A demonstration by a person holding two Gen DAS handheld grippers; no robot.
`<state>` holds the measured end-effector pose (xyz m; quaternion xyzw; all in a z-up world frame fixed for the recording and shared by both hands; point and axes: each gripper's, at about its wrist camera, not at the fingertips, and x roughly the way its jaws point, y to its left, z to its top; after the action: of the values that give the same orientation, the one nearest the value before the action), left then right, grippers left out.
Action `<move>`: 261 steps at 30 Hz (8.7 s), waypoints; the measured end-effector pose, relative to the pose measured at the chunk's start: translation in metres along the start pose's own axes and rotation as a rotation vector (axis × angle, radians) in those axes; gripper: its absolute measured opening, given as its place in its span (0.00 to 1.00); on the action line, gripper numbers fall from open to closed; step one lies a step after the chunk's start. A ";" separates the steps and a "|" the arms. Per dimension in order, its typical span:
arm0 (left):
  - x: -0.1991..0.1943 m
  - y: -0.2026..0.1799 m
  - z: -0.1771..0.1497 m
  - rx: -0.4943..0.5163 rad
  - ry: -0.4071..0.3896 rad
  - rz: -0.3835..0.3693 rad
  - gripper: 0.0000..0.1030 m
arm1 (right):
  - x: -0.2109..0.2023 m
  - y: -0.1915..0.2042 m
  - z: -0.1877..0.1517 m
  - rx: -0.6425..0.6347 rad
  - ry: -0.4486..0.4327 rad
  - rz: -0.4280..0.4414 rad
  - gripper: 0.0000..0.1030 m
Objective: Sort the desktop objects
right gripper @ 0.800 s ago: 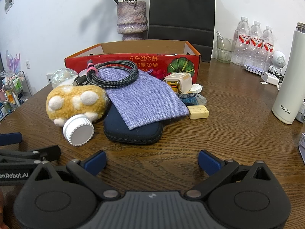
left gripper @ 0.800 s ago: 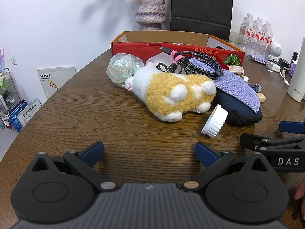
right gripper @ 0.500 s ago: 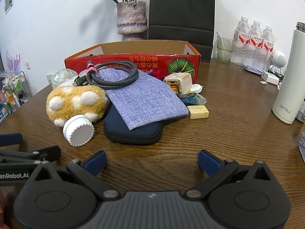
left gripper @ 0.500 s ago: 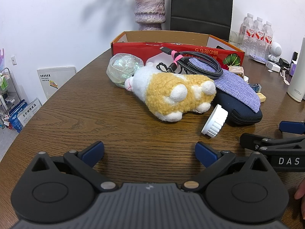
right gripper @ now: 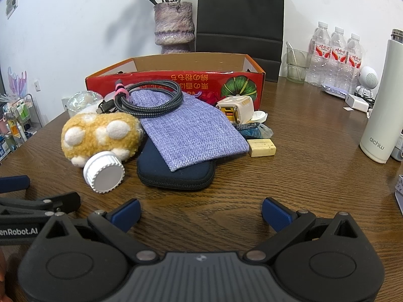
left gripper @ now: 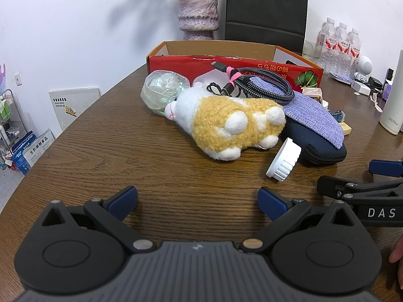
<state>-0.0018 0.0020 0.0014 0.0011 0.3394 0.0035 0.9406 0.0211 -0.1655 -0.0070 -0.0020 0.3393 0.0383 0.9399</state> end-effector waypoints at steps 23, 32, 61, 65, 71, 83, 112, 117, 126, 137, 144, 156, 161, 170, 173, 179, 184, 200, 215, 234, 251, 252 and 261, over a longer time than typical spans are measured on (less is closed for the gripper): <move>0.002 -0.001 0.000 -0.001 -0.001 0.000 1.00 | 0.000 0.001 -0.003 0.006 -0.002 -0.019 1.00; -0.031 0.028 0.012 -0.070 -0.120 -0.191 1.00 | -0.034 -0.013 -0.003 0.034 -0.125 0.093 0.92; -0.006 0.061 0.077 -0.305 -0.019 -0.315 0.41 | -0.026 0.016 0.113 -0.080 -0.296 0.137 0.09; -0.025 0.062 0.088 -0.284 -0.075 -0.304 0.41 | -0.049 0.000 0.129 -0.026 -0.393 0.079 0.09; -0.024 0.072 0.170 -0.261 -0.172 -0.315 0.42 | -0.037 -0.003 0.172 -0.142 -0.424 0.008 0.09; 0.183 0.039 0.297 -0.033 0.139 -0.102 0.43 | 0.128 -0.029 0.273 -0.092 -0.119 0.101 0.09; 0.080 0.053 0.261 -0.102 0.061 -0.111 0.96 | 0.109 -0.049 0.255 0.021 0.086 0.155 0.82; 0.025 0.041 0.203 -0.123 -0.035 -0.163 1.00 | 0.043 -0.038 0.194 0.040 0.030 0.195 0.94; -0.021 0.016 0.080 -0.084 -0.072 -0.074 1.00 | -0.014 -0.026 0.074 0.081 0.002 0.128 0.94; -0.051 -0.010 0.008 -0.025 -0.064 -0.202 1.00 | -0.084 -0.050 -0.028 0.072 -0.174 0.184 1.00; -0.040 -0.056 0.008 0.069 -0.056 -0.239 1.00 | -0.100 -0.082 -0.045 0.110 -0.230 0.146 1.00; 0.045 -0.051 0.092 -0.138 0.086 -0.273 0.78 | -0.057 -0.093 -0.016 0.090 -0.168 0.110 0.98; 0.078 -0.055 0.100 -0.169 0.123 -0.314 0.57 | -0.037 -0.100 0.011 0.112 -0.170 0.106 0.89; 0.045 -0.042 0.104 -0.139 0.025 -0.410 0.08 | 0.005 -0.090 0.051 0.058 -0.141 0.120 0.80; 0.031 -0.034 0.108 -0.114 -0.036 -0.433 0.03 | 0.023 -0.085 0.073 0.028 -0.149 0.128 0.77; 0.004 -0.007 0.117 -0.133 -0.115 -0.451 0.03 | 0.083 -0.070 0.110 -0.011 -0.049 0.075 0.56; -0.011 0.023 0.124 -0.155 -0.164 -0.432 0.03 | 0.105 -0.058 0.110 -0.033 -0.040 0.037 0.54; -0.013 0.033 0.106 -0.181 -0.152 -0.431 0.03 | 0.048 -0.080 0.084 0.012 -0.112 0.045 0.53; -0.020 0.028 0.220 -0.074 -0.241 -0.392 0.03 | -0.019 -0.065 0.152 -0.037 -0.278 0.220 0.53; 0.283 0.057 0.310 0.130 0.186 -0.091 0.05 | 0.251 0.010 0.304 -0.192 0.058 0.300 0.53; 0.202 0.059 0.315 0.109 0.138 -0.057 0.66 | 0.208 -0.008 0.314 -0.176 0.070 0.193 0.65; 0.194 0.058 0.313 0.099 0.133 -0.060 0.68 | 0.192 -0.013 0.312 -0.171 0.058 0.170 0.67; 0.100 0.040 0.261 0.049 0.065 -0.118 0.85 | 0.070 -0.047 0.230 -0.104 -0.030 0.040 0.78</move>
<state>0.2421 0.0433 0.1388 0.0042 0.3693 -0.0605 0.9273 0.2247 -0.2005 0.1250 -0.0436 0.3227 0.0750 0.9425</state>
